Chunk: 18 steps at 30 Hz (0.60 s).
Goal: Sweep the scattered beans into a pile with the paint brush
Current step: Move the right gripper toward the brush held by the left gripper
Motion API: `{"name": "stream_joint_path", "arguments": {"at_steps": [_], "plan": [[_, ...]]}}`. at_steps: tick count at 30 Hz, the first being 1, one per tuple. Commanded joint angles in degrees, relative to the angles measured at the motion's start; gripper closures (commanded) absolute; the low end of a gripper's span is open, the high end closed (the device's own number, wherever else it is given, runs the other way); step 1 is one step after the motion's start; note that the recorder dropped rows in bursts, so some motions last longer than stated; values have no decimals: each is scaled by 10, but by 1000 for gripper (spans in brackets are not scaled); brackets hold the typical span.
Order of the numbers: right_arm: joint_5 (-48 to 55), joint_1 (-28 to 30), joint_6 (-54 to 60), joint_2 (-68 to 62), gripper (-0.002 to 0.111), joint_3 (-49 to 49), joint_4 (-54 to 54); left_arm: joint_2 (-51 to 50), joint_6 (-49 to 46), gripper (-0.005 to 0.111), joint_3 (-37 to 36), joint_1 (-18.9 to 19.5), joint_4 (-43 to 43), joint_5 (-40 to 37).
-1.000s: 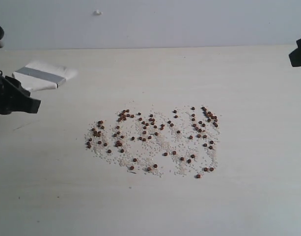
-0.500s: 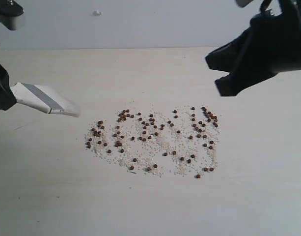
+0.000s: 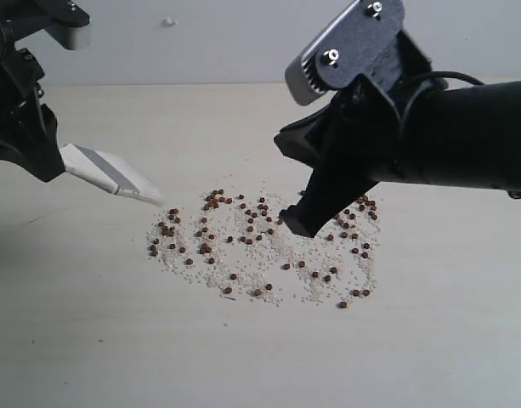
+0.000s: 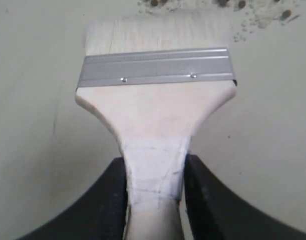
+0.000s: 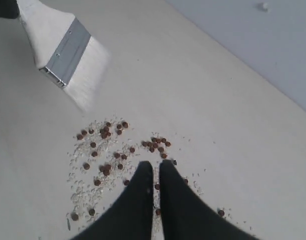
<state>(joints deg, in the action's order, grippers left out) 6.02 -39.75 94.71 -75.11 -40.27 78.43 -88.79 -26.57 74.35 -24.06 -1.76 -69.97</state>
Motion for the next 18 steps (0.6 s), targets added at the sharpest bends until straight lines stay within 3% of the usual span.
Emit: {"name": "stream_joint_path", "arguments": {"at_steps": [1,3,11,18], "plan": [[12,-2,79,-48,82,-8,-10,0,-37,107,20,2,-75,0],[12,-2,109,-70,71,-8,-9,-2,-37,107,36,2,-92,0],[73,-2,172,-97,48,-39,12,-25,-46,107,71,2,-126,0],[82,-2,113,-97,48,-83,42,-49,-46,107,71,15,-126,0]]}}
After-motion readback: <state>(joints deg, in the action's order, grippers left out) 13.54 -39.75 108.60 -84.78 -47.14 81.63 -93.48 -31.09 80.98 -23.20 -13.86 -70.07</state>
